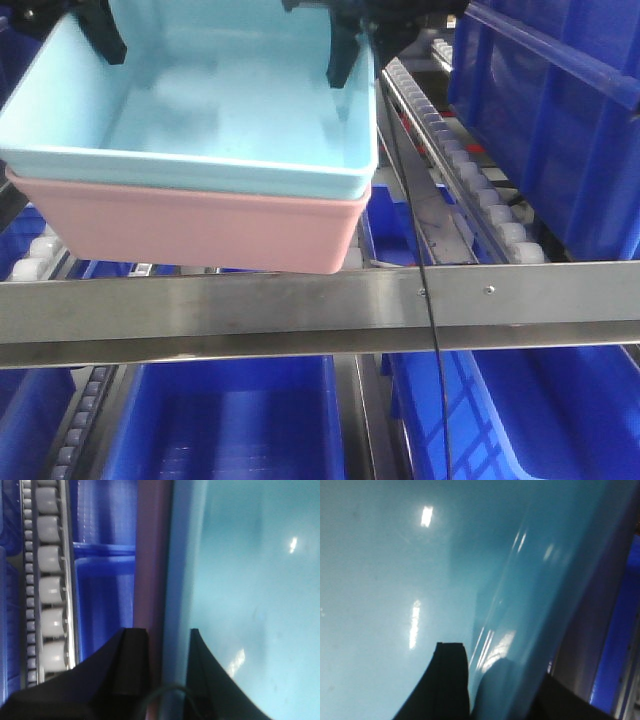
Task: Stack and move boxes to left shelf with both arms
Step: 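Lower the stacked bins onto the roller shelf with both grippers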
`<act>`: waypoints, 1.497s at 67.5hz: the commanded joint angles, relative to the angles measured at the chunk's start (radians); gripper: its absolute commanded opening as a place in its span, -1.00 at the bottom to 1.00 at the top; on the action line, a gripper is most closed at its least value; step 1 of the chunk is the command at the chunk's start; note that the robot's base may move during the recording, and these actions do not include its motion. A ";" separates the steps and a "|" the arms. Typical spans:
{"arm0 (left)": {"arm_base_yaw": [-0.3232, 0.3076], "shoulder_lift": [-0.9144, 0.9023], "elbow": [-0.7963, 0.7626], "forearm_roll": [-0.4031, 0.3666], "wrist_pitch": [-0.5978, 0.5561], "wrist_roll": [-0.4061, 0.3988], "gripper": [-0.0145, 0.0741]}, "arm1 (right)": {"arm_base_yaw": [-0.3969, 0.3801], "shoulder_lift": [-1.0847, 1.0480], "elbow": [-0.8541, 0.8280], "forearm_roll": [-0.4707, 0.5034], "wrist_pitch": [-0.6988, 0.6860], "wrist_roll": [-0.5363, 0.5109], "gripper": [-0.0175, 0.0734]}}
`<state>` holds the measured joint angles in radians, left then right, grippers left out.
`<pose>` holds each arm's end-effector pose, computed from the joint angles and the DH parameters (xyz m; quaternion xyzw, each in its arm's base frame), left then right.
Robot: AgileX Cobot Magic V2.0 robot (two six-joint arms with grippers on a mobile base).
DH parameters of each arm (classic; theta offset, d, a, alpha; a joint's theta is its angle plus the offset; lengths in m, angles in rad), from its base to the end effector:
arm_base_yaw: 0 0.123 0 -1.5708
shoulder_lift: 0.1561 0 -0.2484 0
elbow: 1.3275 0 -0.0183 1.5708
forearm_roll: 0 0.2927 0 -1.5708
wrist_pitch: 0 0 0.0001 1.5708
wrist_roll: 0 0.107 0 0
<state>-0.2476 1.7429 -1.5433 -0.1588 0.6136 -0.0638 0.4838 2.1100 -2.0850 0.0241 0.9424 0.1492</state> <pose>0.4368 -0.1205 0.2732 0.0432 0.9091 -0.1308 0.3931 0.4578 0.2429 0.2677 -0.1534 0.9283 0.1163 0.3180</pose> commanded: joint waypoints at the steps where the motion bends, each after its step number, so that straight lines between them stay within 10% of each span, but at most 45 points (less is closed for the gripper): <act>1: -0.007 -0.047 -0.058 -0.106 -0.233 -0.003 -0.68 | 0.017 -0.022 -0.076 0.080 -0.092 -0.046 -0.49; 77: 0.014 0.090 -0.116 -0.148 -0.244 -0.003 -0.67 | -0.013 0.088 -0.203 0.097 -0.103 -0.046 -0.46; 91: 0.038 0.107 -0.116 -0.148 -0.213 0.008 -0.62 | -0.013 0.088 -0.203 0.096 -0.104 -0.046 0.31; 101: 0.048 0.107 -0.116 -0.148 -0.211 0.029 -0.15 | -0.013 0.088 -0.203 0.091 -0.102 -0.046 0.72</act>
<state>-0.2011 1.9145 -1.6136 -0.2600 0.4823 -0.0411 0.4648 2.2796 -2.2483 0.0870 0.9158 0.1176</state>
